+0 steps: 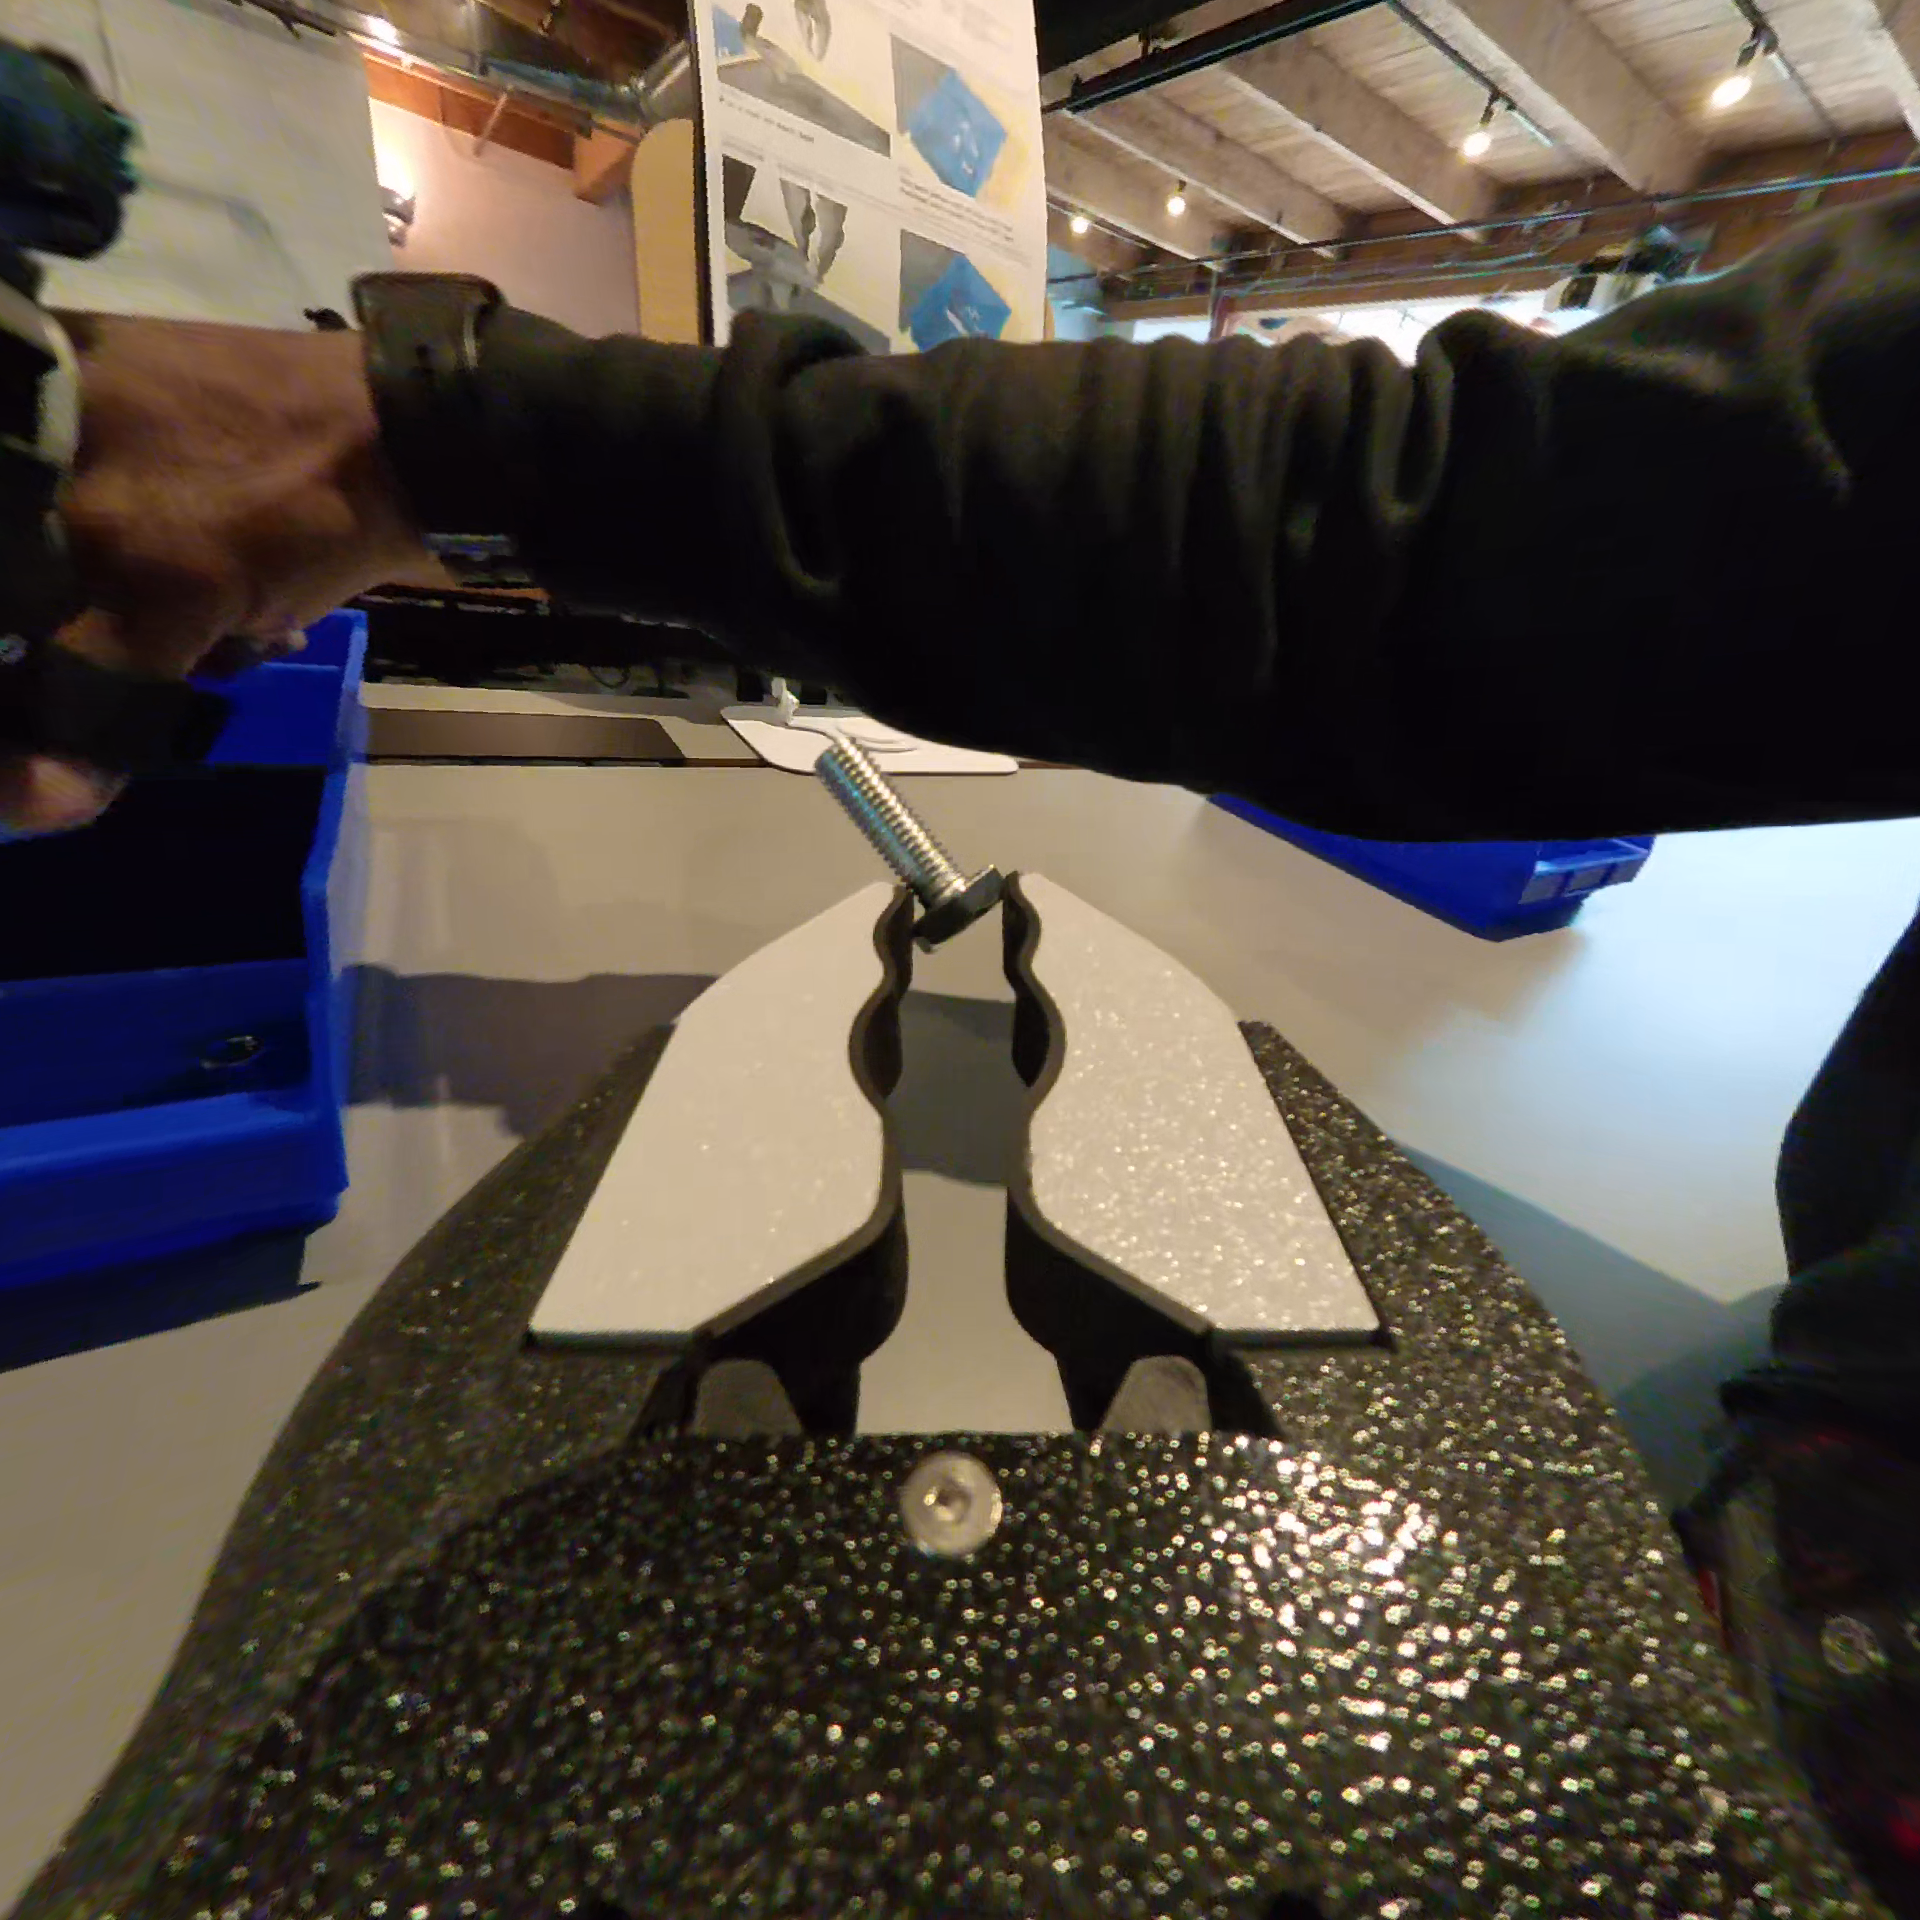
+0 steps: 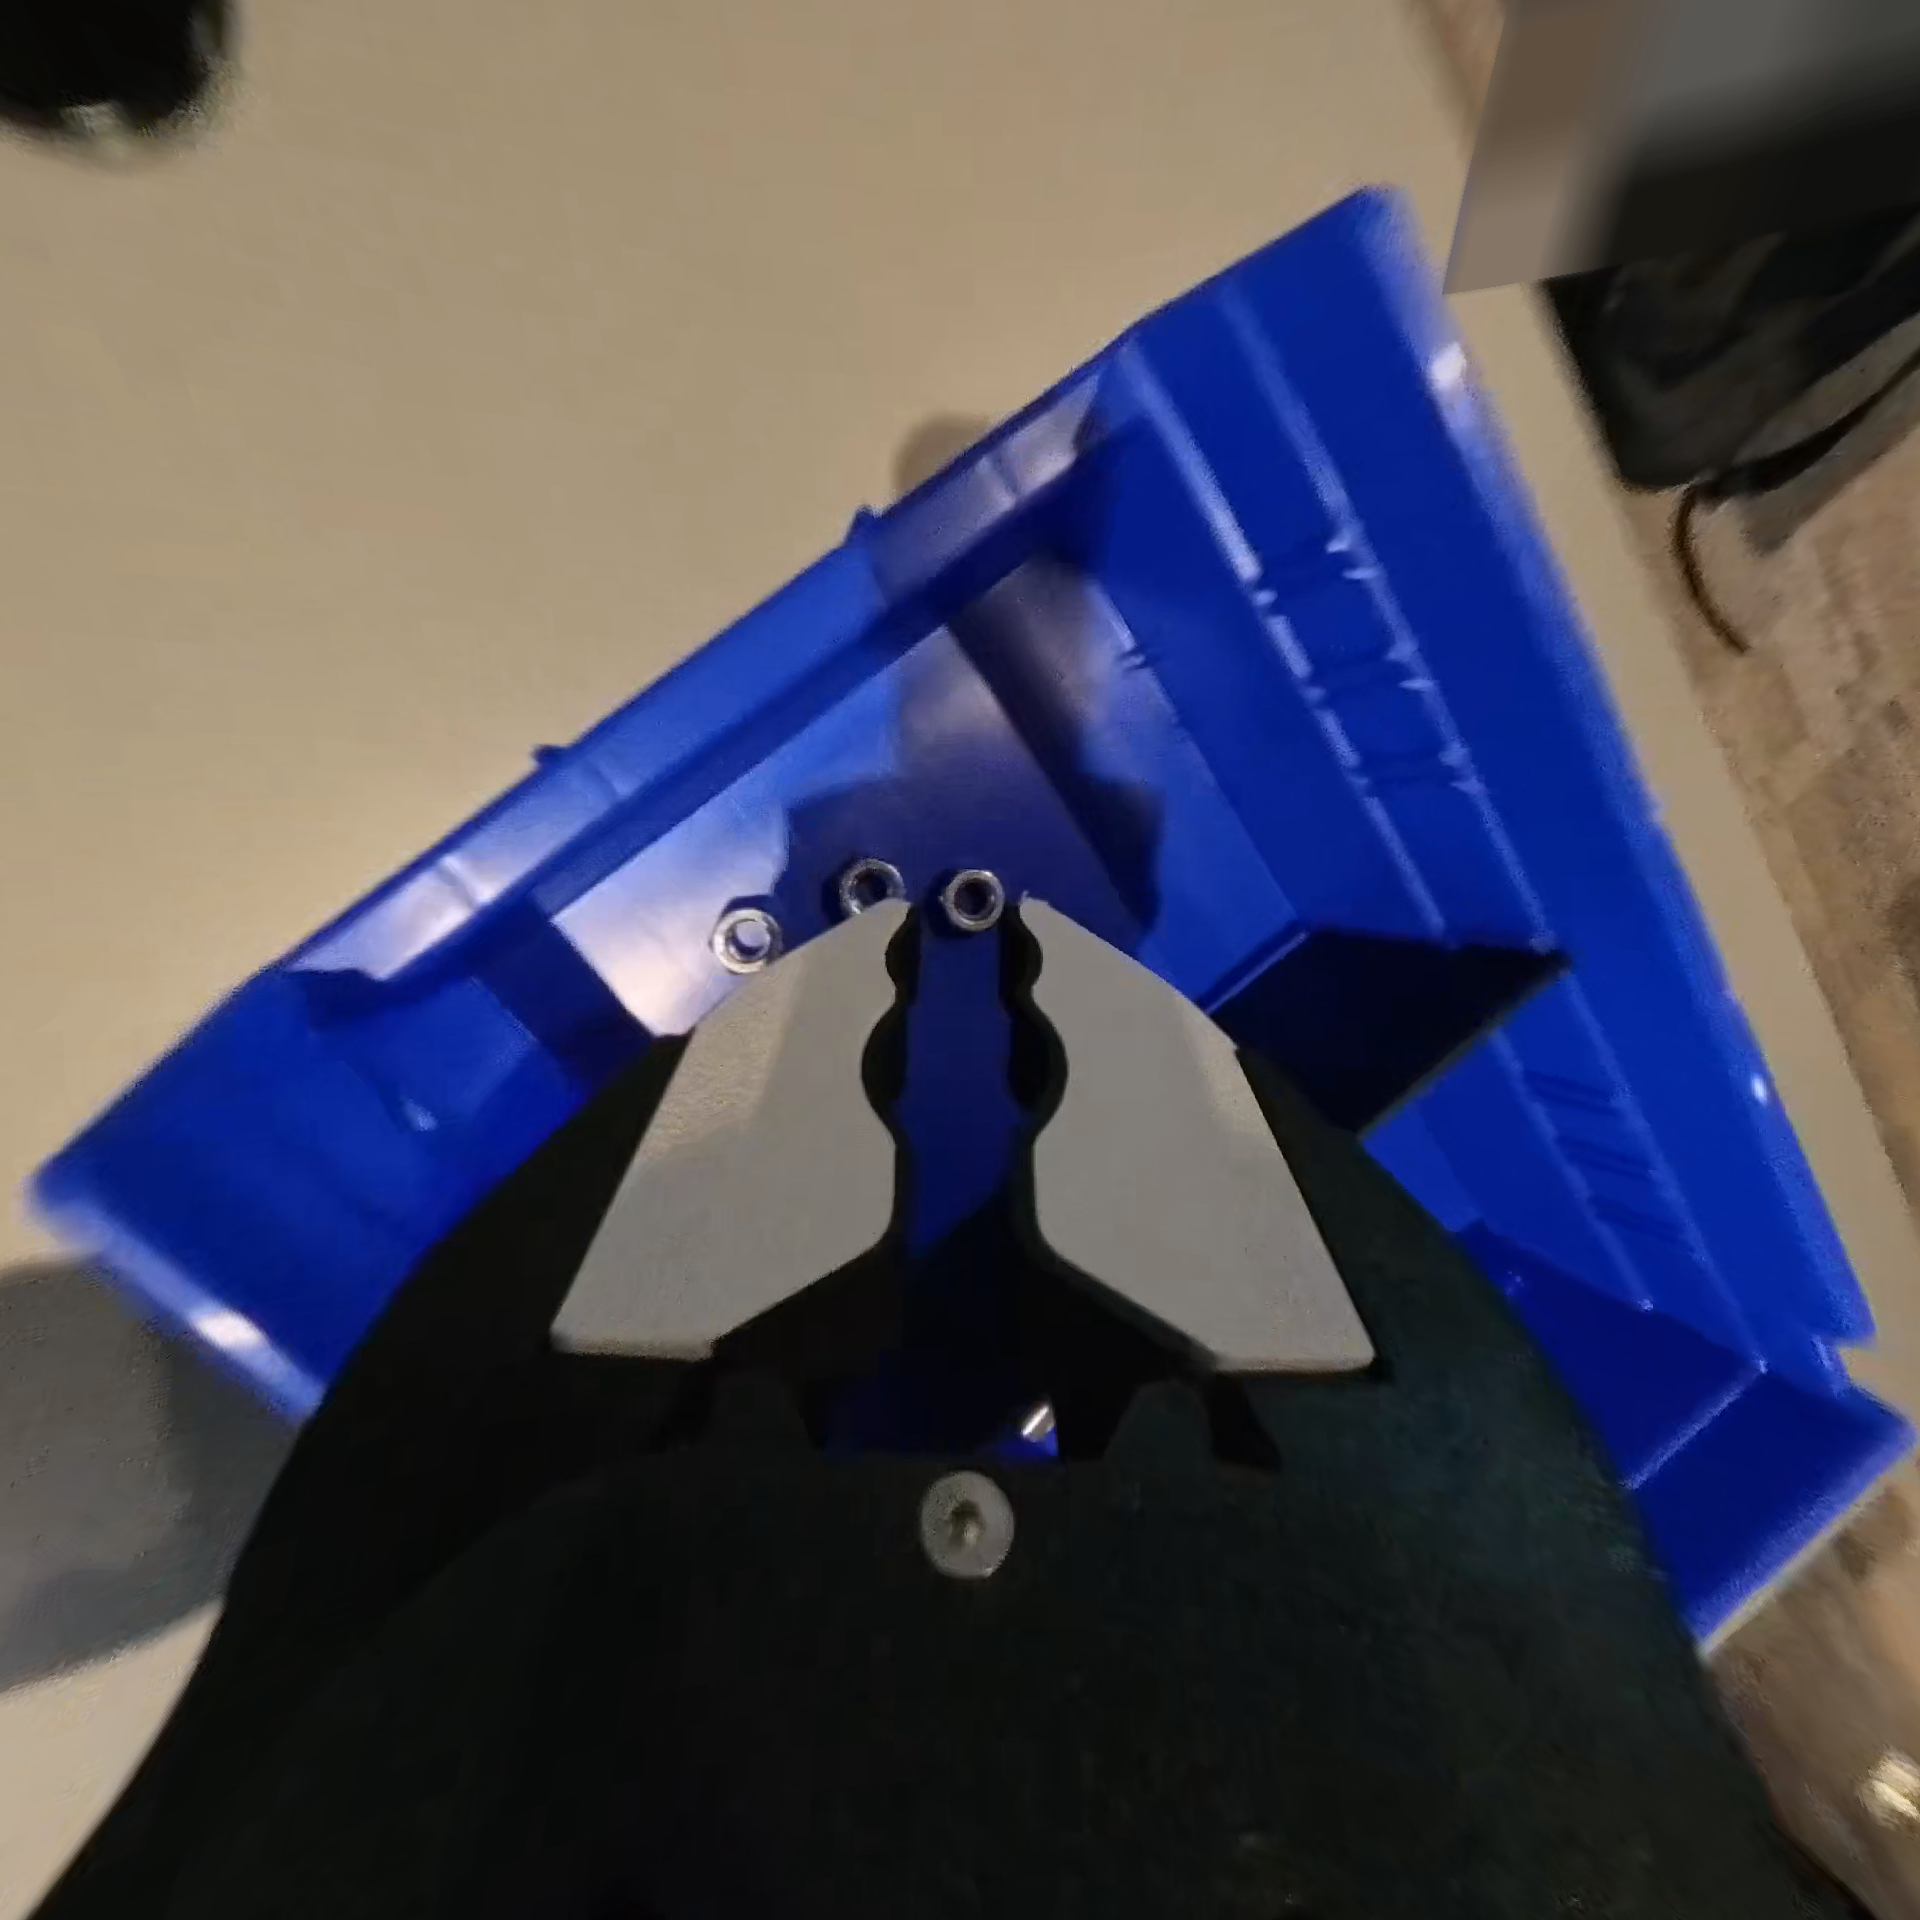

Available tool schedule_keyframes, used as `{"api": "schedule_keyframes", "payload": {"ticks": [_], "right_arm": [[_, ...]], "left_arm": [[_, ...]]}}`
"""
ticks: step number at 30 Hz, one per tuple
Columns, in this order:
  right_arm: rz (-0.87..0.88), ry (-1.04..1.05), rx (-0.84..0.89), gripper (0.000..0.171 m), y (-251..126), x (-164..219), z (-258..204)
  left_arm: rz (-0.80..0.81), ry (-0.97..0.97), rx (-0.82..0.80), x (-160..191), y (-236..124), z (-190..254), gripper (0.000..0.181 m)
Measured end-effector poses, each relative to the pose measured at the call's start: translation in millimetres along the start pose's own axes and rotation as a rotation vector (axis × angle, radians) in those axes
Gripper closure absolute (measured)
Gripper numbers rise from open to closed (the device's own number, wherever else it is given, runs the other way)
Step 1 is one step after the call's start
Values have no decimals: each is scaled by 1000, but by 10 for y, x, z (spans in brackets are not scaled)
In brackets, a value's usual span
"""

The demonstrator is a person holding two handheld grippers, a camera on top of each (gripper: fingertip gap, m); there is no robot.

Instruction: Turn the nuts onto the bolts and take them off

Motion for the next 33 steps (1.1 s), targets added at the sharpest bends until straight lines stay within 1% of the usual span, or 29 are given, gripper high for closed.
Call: {"api": "schedule_keyframes", "payload": {"ticks": [5, 9, 13, 21, 23, 25, 27, 30, 31, 32, 33], "right_arm": [[-109, -60, -91, 149, 300, 41, 3], [-151, -68, -134, 144, 443, 71, 56], [-215, -81, -139, 146, 547, 129, 107], [-242, -43, -210, 151, 597, 126, 112], [-265, -42, -233, 147, 608, 138, 93], [-304, -52, -248, 145, 625, 167, 77], [-307, -45, -252, 145, 633, 157, 82], [-313, -40, -273, 151, 637, 143, 68], [-312, -41, -285, 155, 636, 139, 54], [-317, -47, -289, 166, 637, 140, 43], [-322, -53, -280, 171, 641, 139, 43]], "left_arm": [[-2, -7, -4, 62, -28, -2, 165], [8, -16, 3, 58, -61, -2, 165], [2, 12, 14, 44, -76, 22, 165], [7, -12, 39, 56, -60, -2, 165], [7, -12, 42, 55, -60, -4, 165], [4, -12, 44, 54, -62, -4, 165], [6, -12, 46, 54, -64, -5, 165], [8, -15, 47, 57, -66, -7, 165], [9, -15, 46, 56, -68, -8, 165], [10, -16, 47, 55, -69, -9, 165], [10, -17, 47, 55, -69, -11, 165]]}}
Point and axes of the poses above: each gripper's, where its closed fingertips meet, y out along the fingers, x out of its underside, z = x × y across the jaws, the point moved 6 cm from there along -y, back along the fingers, and after that the axes turned 15 degrees about -y, right-handed, at the moved point
